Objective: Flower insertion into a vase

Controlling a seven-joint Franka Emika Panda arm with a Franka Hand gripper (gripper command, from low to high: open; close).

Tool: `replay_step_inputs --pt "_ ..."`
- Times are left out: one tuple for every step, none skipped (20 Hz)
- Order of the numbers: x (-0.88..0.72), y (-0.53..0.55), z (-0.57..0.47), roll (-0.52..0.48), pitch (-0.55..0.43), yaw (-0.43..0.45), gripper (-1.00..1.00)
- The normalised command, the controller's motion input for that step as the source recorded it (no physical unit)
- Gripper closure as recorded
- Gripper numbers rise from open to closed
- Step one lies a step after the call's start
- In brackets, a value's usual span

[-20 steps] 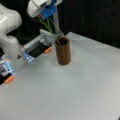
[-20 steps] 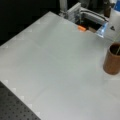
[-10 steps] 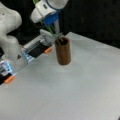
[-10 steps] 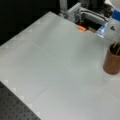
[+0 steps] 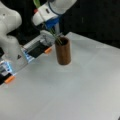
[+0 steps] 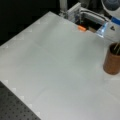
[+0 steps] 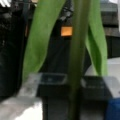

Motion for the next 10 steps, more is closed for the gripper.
replay_step_inputs --pt "0.31 0.23 -0.06 -0.123 0.226 0.038 1.0" --pt "0.31 0.22 -0.06 -0.125 0.213 0.038 1.0" --pt "0.29 0.2 -0.05 -0.13 0.208 0.041 1.0" --pt "0.29 0.18 -0.06 -0.137 0.182 0.046 1.0" --pt "0.3 0.17 -0.09 -0.142 0.164 0.047 1.0" --pt "0.26 0.14 -0.1 -0.169 0.097 0.05 1.0" --pt "0.28 0.13 -0.16 -0.18 0.071 0.053 1.0" --pt "0.28 0.12 -0.18 -0.184 0.061 0.055 1.0" --pt "0.29 0.11 -0.21 -0.186 0.05 0.058 1.0" --pt "0.29 0.11 -0.24 -0.189 0.034 0.057 1.0"
